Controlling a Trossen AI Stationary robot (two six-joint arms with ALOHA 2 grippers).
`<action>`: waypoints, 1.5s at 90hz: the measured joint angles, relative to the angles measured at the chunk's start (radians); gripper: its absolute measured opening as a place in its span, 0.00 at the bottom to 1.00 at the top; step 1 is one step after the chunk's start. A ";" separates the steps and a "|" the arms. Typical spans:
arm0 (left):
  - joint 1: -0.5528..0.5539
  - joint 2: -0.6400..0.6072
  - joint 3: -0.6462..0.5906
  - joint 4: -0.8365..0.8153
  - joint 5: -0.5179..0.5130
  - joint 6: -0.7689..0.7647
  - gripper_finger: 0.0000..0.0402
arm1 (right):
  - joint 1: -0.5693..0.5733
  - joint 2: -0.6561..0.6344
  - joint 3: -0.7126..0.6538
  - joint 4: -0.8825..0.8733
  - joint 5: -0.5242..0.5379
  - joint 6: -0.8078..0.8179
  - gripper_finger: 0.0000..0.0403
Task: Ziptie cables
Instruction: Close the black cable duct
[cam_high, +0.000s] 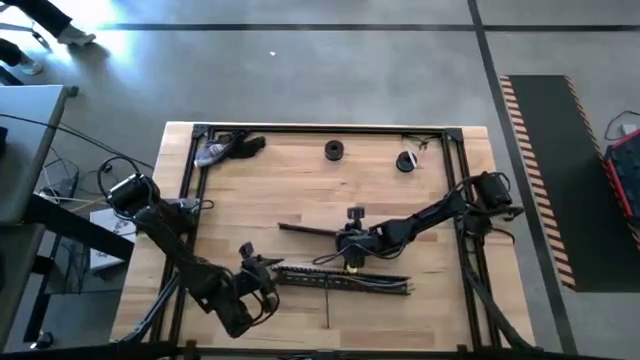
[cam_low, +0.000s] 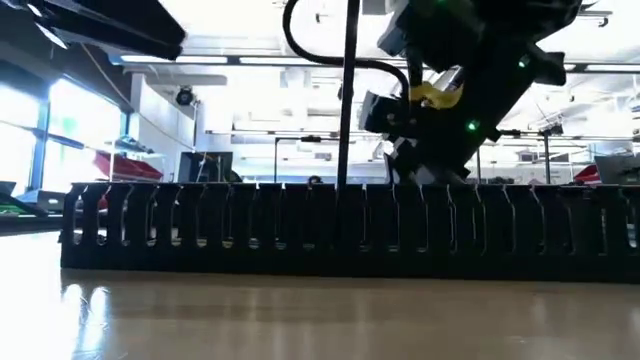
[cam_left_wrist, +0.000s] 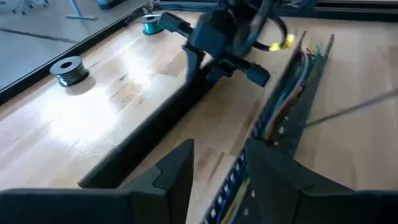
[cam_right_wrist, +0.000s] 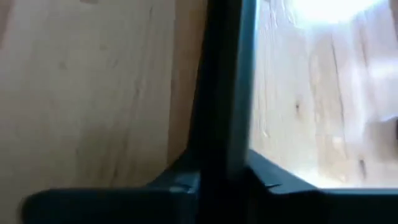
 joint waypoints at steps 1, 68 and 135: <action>0.006 0.000 0.000 0.000 0.000 -0.001 0.33 | 0.001 0.000 0.001 -0.001 0.005 -0.010 0.03; 0.316 -0.009 0.000 -0.064 0.217 0.104 0.33 | 0.014 -0.002 -0.067 0.043 0.116 -0.133 0.00; 0.313 0.001 0.000 -0.061 0.229 0.102 0.33 | -0.062 -0.088 -0.039 0.045 -0.344 -0.168 0.50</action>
